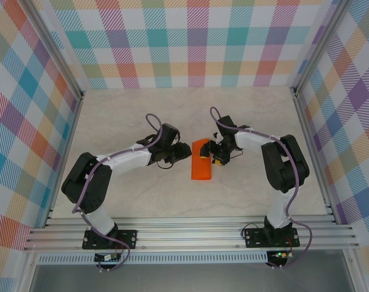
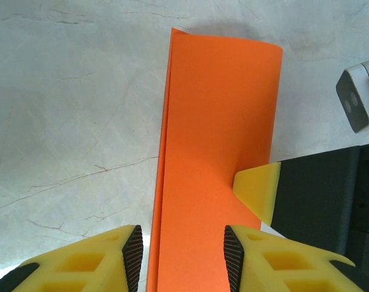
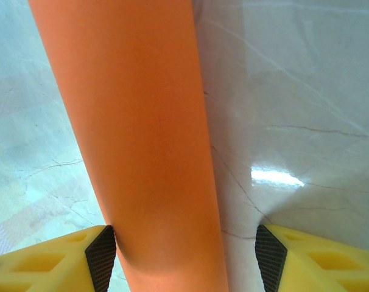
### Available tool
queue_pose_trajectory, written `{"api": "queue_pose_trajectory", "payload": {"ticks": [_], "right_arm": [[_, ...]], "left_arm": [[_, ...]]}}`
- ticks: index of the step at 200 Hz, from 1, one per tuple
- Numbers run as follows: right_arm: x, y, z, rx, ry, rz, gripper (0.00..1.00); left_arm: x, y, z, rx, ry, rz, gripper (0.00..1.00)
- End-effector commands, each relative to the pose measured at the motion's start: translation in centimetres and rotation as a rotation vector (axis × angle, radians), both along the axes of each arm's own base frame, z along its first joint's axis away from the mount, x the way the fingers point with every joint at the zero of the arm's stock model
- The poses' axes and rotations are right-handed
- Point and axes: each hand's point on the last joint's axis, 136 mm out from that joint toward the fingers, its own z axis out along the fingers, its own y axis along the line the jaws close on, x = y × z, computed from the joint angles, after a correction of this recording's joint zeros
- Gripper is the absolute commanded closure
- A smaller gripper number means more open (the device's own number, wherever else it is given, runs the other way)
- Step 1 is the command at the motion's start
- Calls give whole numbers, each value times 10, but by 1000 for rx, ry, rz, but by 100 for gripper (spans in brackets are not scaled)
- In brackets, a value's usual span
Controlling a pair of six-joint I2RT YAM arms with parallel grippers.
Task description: Fold a paper plane with a square sheet of paper (pick it up from the middle)
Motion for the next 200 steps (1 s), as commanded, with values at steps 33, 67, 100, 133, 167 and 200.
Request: {"api": "queue_pose_trajectory", "payload": {"ticks": [33, 67, 100, 133, 167, 200], "right_arm": [[-1, -6, -6, -55, 19, 13, 34], [0, 1, -5, -22, 21, 27, 33], [-1, 7, -1, 5, 19, 42, 33], [0, 7, -3, -5, 27, 51, 32], [-2, 6, -8, -32, 40, 59, 32], [-4, 7, -9, -74, 38, 82, 31]], "left_arm": [[1, 7, 7, -13, -13, 25, 58], [1, 6, 6, -14, -11, 24, 58], [1, 6, 4, -13, -5, 22, 58], [1, 5, 4, -16, -4, 20, 58], [1, 4, 5, -18, -5, 18, 59], [1, 4, 3, -16, -2, 18, 59]]}}
